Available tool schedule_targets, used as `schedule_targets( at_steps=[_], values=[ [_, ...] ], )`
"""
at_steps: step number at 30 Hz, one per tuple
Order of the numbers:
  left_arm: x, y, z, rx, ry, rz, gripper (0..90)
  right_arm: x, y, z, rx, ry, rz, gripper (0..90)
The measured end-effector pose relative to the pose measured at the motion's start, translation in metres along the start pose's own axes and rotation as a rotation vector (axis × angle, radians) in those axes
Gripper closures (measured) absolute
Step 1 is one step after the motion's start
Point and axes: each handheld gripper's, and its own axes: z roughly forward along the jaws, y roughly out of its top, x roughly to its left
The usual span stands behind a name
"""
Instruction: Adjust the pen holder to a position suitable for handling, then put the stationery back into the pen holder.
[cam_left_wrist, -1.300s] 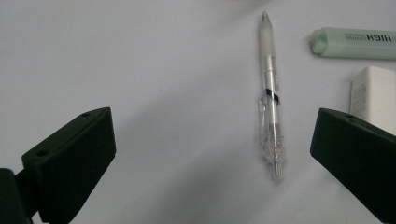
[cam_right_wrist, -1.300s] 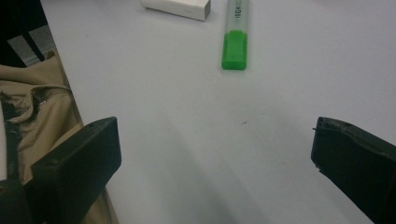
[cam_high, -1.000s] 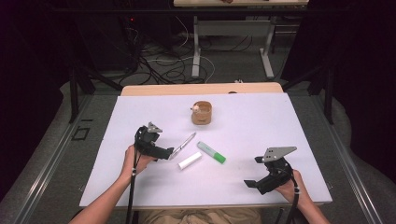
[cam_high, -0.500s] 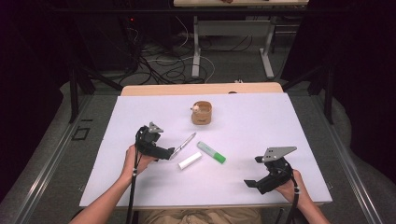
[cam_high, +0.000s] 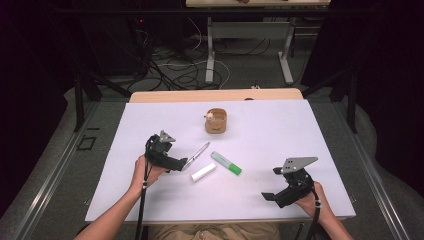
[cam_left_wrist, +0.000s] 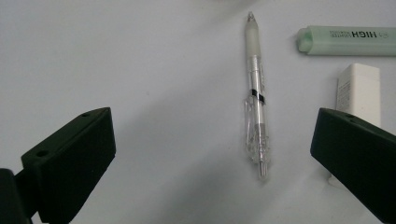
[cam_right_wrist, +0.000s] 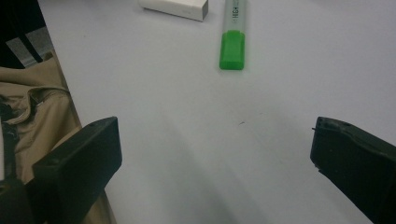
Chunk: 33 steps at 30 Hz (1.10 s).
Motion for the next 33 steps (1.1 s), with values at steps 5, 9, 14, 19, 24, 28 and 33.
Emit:
schedule_targets(
  at_steps=[5, 9, 14, 19, 24, 28, 33],
  values=[
    [-0.003, 0.001, 0.001, -0.006, -0.001, -0.003, 0.2, 0.000, 0.000, 0.000, -0.003, 0.000, -0.001, 1.5],
    [-0.004, 0.001, 0.002, 0.000, -0.011, 0.007, 0.1, 0.000, 0.000, 0.000, -0.003, 0.004, -0.002, 1.5],
    [-0.007, 0.002, 0.005, -0.014, -0.019, 0.004, 0.2, 0.000, 0.000, 0.001, -0.010, 0.005, 0.004, 1.6],
    [-0.013, 0.005, 0.009, -0.009, -0.020, 0.013, 0.2, 0.000, 0.000, 0.002, -0.009, 0.007, 0.005, 1.6],
    [-0.019, 0.008, 0.015, -0.012, -0.014, 0.016, 4.0, -0.001, 0.000, 0.002, -0.007, 0.007, 0.008, 1.7],
    [-0.021, 0.012, 0.019, -0.013, -0.019, 0.018, 9.1, -0.001, 0.000, 0.003, -0.007, 0.007, 0.009, 1.8],
    [-0.022, 0.016, 0.027, -0.027, -0.035, 0.010, 25.5, -0.001, 0.000, 0.003, -0.014, 0.010, 0.013, 2.1]
  ],
)
